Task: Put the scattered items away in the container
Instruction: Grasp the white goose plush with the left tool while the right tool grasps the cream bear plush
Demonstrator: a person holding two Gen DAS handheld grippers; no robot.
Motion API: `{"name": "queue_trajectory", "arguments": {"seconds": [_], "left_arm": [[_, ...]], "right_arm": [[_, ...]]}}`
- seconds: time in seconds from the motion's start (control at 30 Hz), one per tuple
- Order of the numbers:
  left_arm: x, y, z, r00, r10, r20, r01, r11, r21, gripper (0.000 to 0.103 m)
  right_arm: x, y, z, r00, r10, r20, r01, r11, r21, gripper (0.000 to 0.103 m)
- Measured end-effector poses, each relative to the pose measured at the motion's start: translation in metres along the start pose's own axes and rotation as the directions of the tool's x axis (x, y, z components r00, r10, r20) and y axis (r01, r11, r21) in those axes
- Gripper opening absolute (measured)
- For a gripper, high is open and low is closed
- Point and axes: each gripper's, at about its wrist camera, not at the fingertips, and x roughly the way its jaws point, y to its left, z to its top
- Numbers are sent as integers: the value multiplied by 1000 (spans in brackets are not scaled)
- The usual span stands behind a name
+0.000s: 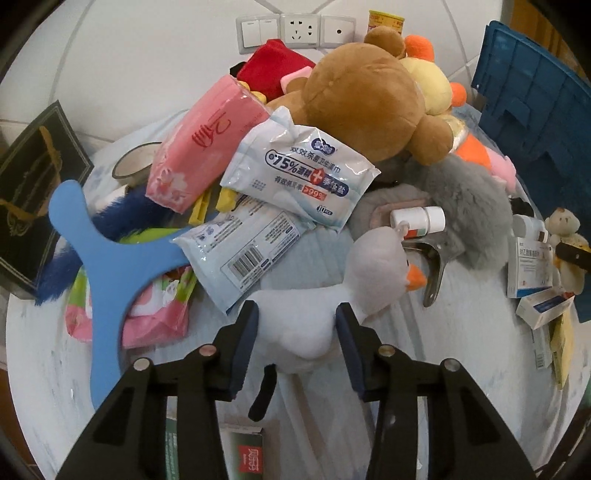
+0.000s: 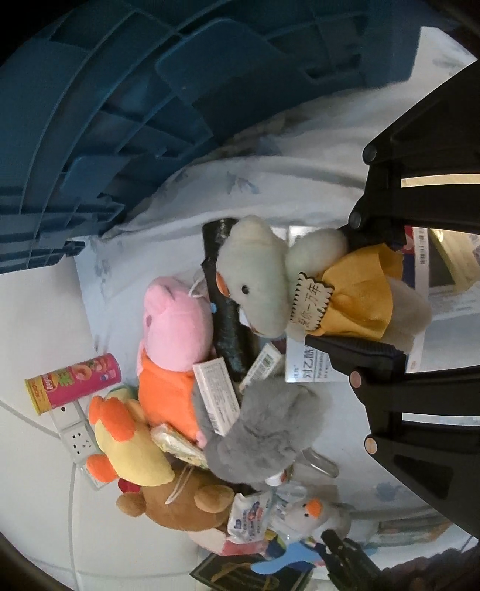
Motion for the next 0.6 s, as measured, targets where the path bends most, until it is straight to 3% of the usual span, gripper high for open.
{"name": "queue_trajectory", "arguments": {"seconds": [0.13,0.27,0.3,0.33,0.37,0.47,0.53,0.6], "left_arm": [[-10,1,3,1000,-14,15,14,1000,-4,13],[-12,0,2,999,-31,-12,31,1000,7,15],[-12,1,1,999,-34,-21,34,999,1,18],[-13,1,0,999,-44,-24,44,999,-3,31],[-14,1,1,998,-53,-23,52,999,-2,52],[-20,-10,8,999,-43,19,42,997,70,82],[-20,-22,14,999,-40,34,34,988,148,87],[-5,-40,17,1000,-25,3,24,971,239,87]], "right_arm": [[-2,-2,-6,1000,5,-5,-5,1000,4,35],[-6,-2,-7,1000,19,-1,-19,1000,6,35],[-7,-2,-9,1000,23,-1,-23,1000,5,35],[-7,-1,-10,1000,26,-1,-26,1000,4,35],[-7,-1,-11,1000,30,-2,-30,1000,4,35],[-8,1,-14,999,42,-4,-42,999,-1,35],[-8,1,-16,999,47,-6,-47,999,2,35],[-8,1,-18,999,49,-7,-49,999,6,35]]}}
